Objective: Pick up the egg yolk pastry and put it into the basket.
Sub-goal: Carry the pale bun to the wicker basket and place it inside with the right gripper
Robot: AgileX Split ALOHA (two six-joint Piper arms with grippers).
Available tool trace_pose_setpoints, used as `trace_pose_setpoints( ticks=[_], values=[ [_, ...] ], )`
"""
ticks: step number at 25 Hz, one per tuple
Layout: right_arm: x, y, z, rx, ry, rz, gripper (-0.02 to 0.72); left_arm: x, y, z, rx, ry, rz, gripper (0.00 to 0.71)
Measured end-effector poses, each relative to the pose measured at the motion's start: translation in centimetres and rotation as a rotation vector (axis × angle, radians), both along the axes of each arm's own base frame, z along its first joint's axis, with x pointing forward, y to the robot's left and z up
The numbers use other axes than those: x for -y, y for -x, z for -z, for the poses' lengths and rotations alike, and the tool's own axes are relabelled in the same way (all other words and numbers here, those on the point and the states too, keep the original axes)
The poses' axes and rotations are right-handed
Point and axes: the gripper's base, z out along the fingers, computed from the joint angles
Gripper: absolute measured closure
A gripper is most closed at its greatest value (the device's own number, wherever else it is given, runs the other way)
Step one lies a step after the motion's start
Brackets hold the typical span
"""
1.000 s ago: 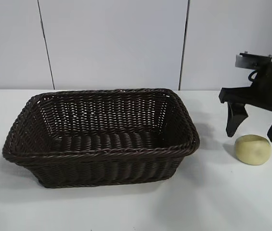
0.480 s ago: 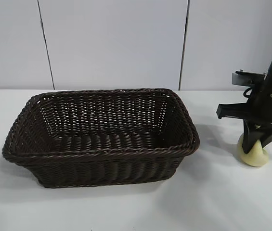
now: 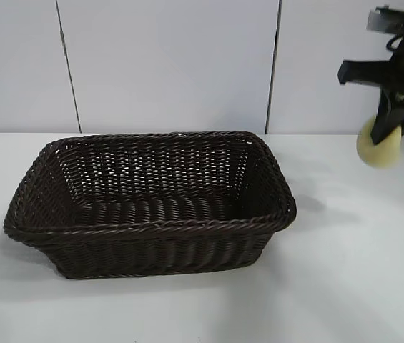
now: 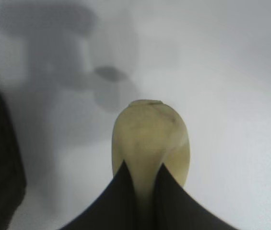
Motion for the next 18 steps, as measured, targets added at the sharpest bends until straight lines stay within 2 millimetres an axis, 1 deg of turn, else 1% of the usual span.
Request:
trace_pose_setpoints(
  ticks=[2, 3, 5, 7, 11, 15, 18],
  values=[
    [-0.5, 0.4, -1.2, 0.034, -0.009, -0.014, 0.673, 0.0, 0.0, 0.0, 0.000, 0.000, 0.000, 0.139],
    [-0.9, 0.6, -1.5, 0.038, -0.012, -0.023, 0.673, 0.0, 0.0, 0.0, 0.000, 0.000, 0.000, 0.139],
    [-2.0, 0.9, -1.6, 0.031, -0.024, -0.053, 0.673, 0.0, 0.0, 0.0, 0.000, 0.000, 0.000, 0.139],
    [-3.7, 1.2, -1.6, 0.025, -0.052, -0.089, 0.674, 0.0, 0.0, 0.0, 0.000, 0.000, 0.000, 0.139],
    [-8.6, 2.1, -2.0, 0.073, -0.128, -0.195, 0.678, 0.0, 0.0, 0.0, 0.000, 0.000, 0.000, 0.139],
    [-13.8, 3.7, -2.1, 0.123, -0.194, -0.313, 0.680, 0.0, 0.0, 0.0, 0.000, 0.000, 0.000, 0.139],
    [-17.1, 4.9, -1.8, 0.153, -0.231, -0.386, 0.680, 0.0, 0.0, 0.0, 0.000, 0.000, 0.000, 0.139]
  ],
)
